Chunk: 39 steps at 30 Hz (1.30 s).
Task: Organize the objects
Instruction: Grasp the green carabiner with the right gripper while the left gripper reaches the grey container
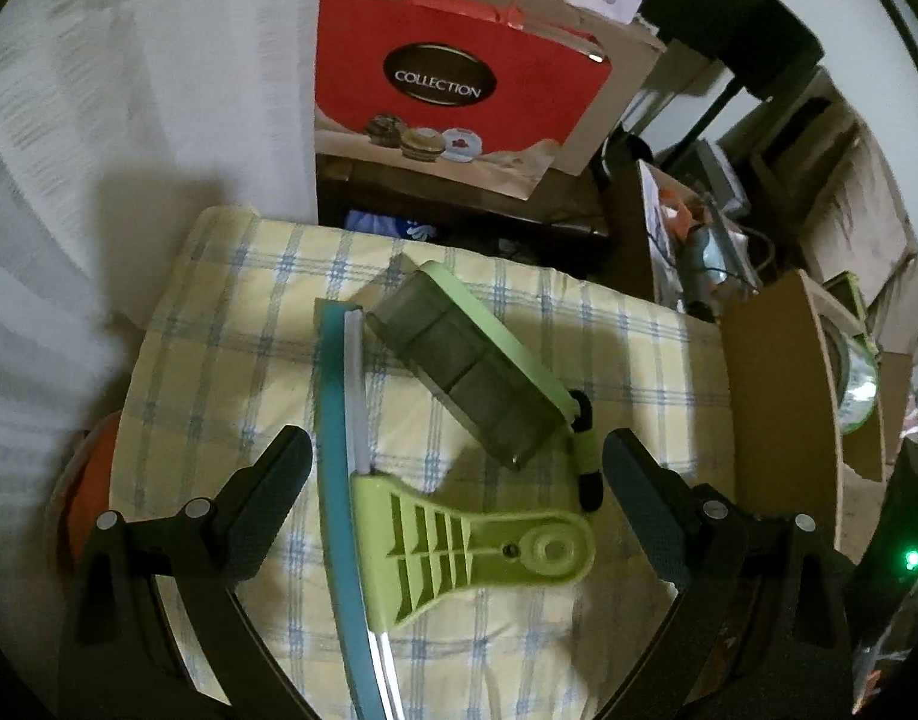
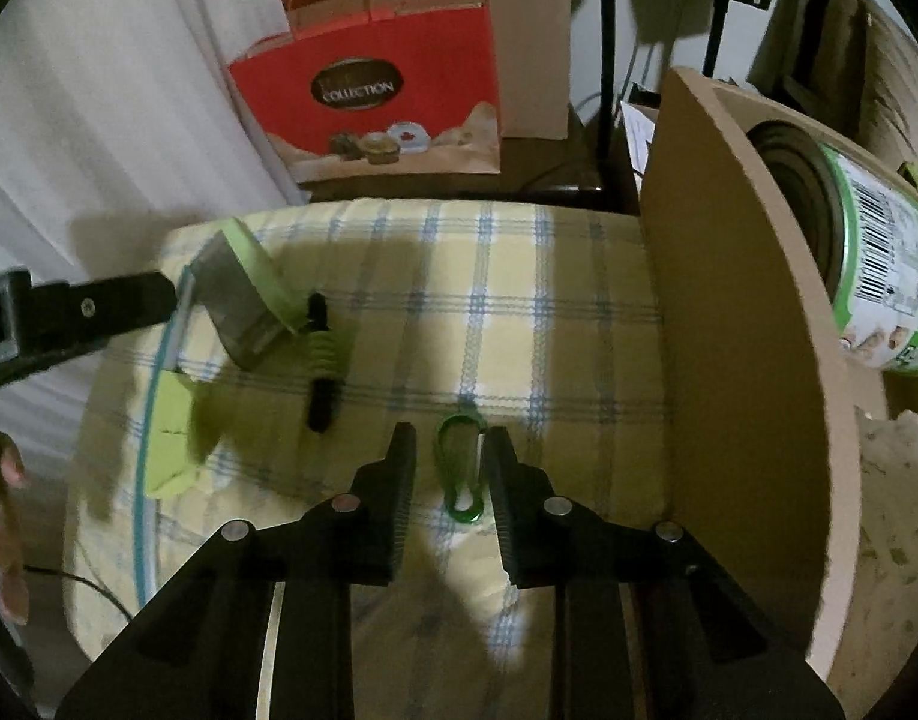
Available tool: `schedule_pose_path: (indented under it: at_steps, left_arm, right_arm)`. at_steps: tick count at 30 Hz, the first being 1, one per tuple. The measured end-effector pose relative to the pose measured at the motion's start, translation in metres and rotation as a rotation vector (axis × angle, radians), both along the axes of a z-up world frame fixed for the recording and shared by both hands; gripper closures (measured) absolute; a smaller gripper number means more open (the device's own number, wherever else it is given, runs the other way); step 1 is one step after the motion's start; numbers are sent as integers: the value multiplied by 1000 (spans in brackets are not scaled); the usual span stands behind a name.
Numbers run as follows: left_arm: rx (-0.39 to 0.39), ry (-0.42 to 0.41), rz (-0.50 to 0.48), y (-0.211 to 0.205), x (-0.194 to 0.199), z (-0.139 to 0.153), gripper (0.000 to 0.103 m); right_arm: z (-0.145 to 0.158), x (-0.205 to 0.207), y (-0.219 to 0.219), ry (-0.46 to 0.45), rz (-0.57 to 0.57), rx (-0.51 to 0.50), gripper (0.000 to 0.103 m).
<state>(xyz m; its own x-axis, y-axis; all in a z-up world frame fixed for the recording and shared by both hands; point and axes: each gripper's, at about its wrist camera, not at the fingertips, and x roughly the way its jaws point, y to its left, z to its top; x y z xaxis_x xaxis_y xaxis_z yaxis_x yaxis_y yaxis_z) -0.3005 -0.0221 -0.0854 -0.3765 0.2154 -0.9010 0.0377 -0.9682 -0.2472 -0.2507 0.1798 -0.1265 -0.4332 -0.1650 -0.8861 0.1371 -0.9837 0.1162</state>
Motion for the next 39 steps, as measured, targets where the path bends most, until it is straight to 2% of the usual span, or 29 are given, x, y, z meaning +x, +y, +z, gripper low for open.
schedule_pose_path:
  at_steps: [7, 14, 26, 28, 29, 32, 35, 38, 39]
  left_arm:
    - [-41, -27, -9, 12, -15, -10, 6]
    - [-53, -55, -7, 22, -26, -19, 6]
    - [-57, -100, 2, 41, -42, -36, 6]
    - [-57, -111, 4, 43, -45, -39, 8]
    - [-59, -119, 5, 43, -47, -41, 14]
    - [-103, -103, 26, 44, -51, -42, 24]
    - [-117, -98, 44, 42, -55, -43, 28]
    - [-151, -90, 66, 41, -58, -42, 43]
    - [-153, -85, 68, 41, -58, -42, 44]
  right_arm:
    - [-12, -2, -5, -7, -7, 28, 80]
    - [-12, 4, -15, 49, 5, 117, 83]
    - [-1, 12, -4, 59, -38, 6, 83]
    - [5, 16, -4, 66, -33, 1, 83]
    - [6, 18, -4, 69, -34, -5, 83]
    - [16, 26, -1, 83, -38, -32, 83]
    - [26, 34, -2, 102, -31, -55, 83]
    - [33, 42, -7, 110, -14, -58, 83]
    - [34, 43, -9, 112, -9, -58, 83]
